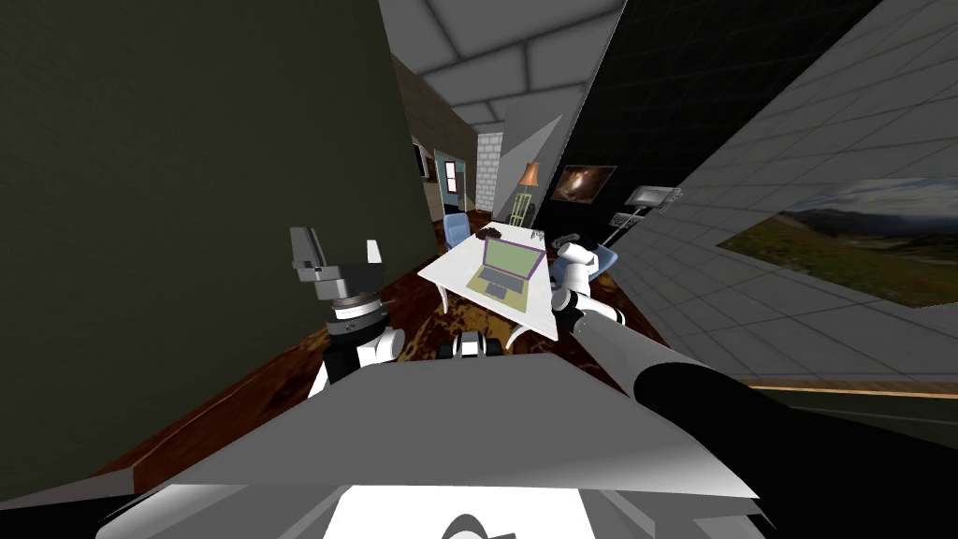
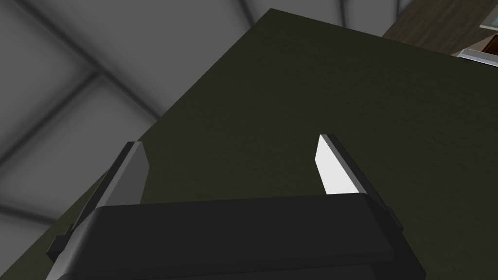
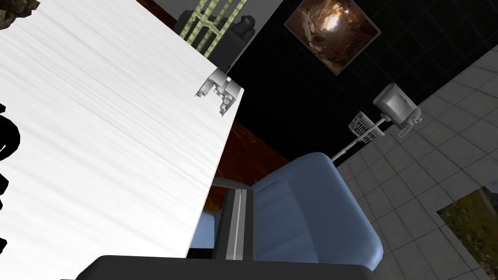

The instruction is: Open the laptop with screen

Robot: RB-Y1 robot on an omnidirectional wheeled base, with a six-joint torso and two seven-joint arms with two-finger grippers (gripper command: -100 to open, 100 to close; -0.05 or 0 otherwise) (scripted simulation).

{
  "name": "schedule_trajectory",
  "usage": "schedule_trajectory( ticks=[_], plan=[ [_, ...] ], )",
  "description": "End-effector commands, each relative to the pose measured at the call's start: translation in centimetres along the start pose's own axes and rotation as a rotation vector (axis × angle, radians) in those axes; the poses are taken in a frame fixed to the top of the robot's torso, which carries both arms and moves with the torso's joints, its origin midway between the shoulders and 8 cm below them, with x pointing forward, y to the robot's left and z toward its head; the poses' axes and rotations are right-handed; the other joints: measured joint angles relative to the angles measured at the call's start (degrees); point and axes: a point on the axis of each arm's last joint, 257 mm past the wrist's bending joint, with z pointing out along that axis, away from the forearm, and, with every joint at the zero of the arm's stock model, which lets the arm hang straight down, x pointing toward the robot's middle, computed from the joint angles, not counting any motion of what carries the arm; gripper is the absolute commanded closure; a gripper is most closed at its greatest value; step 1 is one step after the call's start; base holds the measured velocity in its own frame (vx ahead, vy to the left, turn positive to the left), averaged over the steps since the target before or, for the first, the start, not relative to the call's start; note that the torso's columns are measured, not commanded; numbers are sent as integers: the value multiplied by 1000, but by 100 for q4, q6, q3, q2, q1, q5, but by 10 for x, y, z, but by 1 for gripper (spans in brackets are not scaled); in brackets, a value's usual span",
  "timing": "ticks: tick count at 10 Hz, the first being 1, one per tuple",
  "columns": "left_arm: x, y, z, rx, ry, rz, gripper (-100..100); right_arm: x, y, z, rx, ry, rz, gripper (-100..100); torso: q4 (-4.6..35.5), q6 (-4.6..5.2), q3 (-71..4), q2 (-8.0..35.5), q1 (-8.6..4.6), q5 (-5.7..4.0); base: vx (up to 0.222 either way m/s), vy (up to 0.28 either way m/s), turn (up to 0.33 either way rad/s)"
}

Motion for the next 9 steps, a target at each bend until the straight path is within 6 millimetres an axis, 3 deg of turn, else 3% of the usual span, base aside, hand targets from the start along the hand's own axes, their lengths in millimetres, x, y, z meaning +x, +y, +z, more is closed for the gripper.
schedule_trajectory(
  ticks=[1, 3, 4, 6, 9],
  plan=[
    [0, 0, 0, 0, 0, 0, 0, 10, -13, 1, 8, 0, -154, 100, -5, 3, -10, -17, 8, 2, -21, -19, -4],
    [0, 0, 0, 0, 0, 0, 0, 12, -16, 1, 2, -8, -233, 100, -19, 0, -39, -60, 34, 10, -12, -6, -2],
    [0, 0, 0, 0, 0, 0, 0, -17, -1, -2, 7, -72, -391, 100, -22, 0, -44, -67, 36, 11, 186, 91, -371],
    [0, 0, 0, 0, 0, 0, 0, -19, 20, -2, -8, -109, -572, 100, -36, 0, -76, -117, 52, 17, 214, 123, -370],
    [0, 0, 0, 0, 0, 0, 0, -13, 1, -2, 10, -123, -756, 100, -1, 0, -2, -2, 4, 1, 5, 22, 18]
  ],
)
